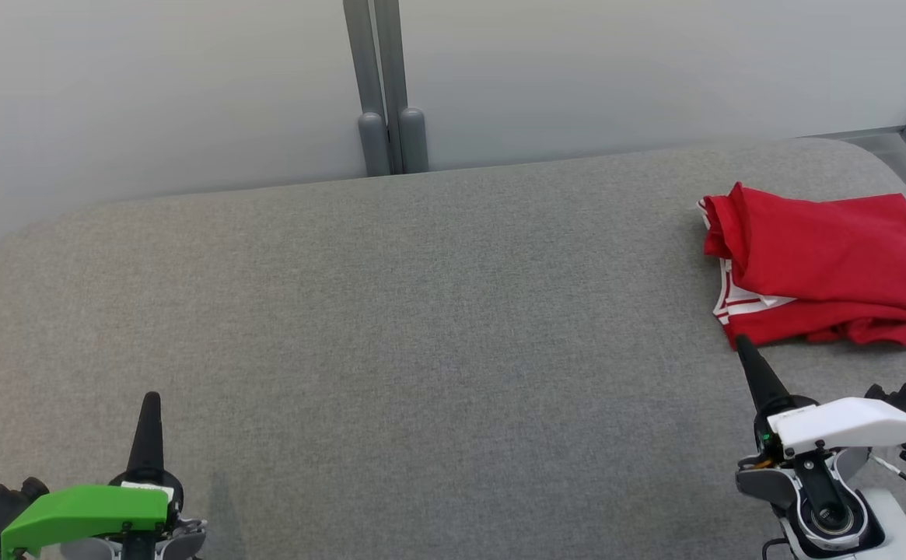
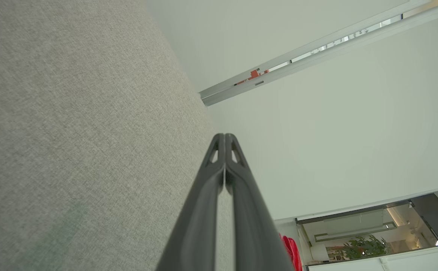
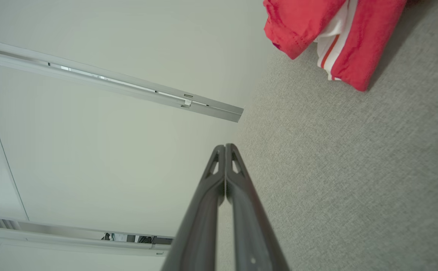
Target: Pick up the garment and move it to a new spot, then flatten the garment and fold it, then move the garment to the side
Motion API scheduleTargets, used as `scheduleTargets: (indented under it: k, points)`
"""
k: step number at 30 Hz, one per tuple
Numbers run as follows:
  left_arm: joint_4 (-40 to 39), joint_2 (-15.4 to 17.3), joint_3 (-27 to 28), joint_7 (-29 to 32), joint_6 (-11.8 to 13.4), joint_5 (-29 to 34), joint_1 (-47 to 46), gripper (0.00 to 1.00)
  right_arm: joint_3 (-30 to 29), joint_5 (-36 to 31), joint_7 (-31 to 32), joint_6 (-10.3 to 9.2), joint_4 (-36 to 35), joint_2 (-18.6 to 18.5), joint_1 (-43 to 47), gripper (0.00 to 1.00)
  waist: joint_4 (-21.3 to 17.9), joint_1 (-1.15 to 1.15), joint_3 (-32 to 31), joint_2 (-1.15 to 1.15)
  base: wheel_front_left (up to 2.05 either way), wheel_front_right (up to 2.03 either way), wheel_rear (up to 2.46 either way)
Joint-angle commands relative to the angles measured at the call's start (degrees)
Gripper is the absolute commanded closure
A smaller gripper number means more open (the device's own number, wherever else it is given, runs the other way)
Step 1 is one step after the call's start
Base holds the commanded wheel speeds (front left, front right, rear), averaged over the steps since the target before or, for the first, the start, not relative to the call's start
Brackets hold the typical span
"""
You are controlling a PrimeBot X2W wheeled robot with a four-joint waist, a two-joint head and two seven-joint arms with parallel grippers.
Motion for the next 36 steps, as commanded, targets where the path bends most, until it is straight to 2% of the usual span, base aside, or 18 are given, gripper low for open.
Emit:
scheduleTargets:
  k: [1,36]
  points:
    - [-0.5,-0.09,0.36,0.32,-0.38,-1.4,-1.35,1.0,-0.73,1.15,0.39,0.01,-0.9,0.17,0.02,1.0,0.07,0.0,0.05,0.0,0.0,0.0,0.0]
    - [-1.43,-1.03,0.76,4.52,-0.48,-16.67,-3.06,1.0,-6.69,11.73,4.71,0.01,-3.69,3.53,2.18,1.0,1.61,0.0,1.03,0.0,0.0,0.0,0.0]
